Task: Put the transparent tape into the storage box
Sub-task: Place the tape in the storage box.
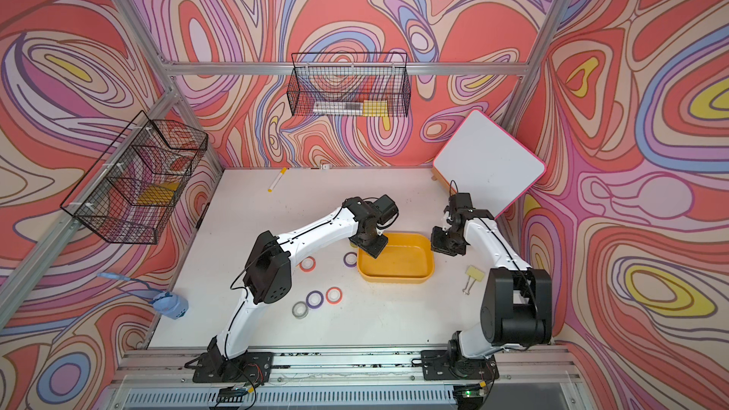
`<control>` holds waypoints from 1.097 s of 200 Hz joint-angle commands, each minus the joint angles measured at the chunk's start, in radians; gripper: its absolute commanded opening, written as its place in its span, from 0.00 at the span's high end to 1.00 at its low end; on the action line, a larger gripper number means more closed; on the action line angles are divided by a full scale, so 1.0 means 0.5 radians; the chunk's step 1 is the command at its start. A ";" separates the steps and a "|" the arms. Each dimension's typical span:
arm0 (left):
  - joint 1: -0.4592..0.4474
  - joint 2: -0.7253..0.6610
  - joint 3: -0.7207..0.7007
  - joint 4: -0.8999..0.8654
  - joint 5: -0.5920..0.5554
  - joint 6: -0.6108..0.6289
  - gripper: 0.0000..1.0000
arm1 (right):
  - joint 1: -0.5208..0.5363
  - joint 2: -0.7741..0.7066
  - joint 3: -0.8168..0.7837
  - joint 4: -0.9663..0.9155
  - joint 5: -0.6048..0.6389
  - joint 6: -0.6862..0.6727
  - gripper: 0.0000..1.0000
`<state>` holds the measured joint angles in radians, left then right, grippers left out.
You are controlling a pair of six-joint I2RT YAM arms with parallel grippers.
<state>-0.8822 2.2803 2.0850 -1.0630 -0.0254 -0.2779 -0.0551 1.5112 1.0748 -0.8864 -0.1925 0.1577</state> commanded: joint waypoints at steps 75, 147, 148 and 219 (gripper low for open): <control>-0.009 0.158 -0.010 0.179 -0.102 -0.018 0.45 | -0.003 -0.082 -0.017 -0.011 -0.037 -0.009 0.75; -0.009 0.170 -0.053 0.213 -0.153 -0.033 0.44 | -0.003 -0.079 -0.008 -0.021 -0.039 -0.009 0.74; -0.009 0.172 -0.053 0.211 -0.152 -0.033 0.44 | -0.003 -0.076 -0.008 -0.020 -0.039 -0.009 0.74; -0.009 0.127 -0.120 0.223 -0.201 -0.056 0.35 | -0.003 -0.068 -0.008 -0.014 -0.045 -0.007 0.73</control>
<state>-0.8829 2.3463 2.0377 -0.9531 -0.0944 -0.2893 -0.0551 1.4921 1.0737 -0.8902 -0.2062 0.1577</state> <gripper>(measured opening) 0.620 0.264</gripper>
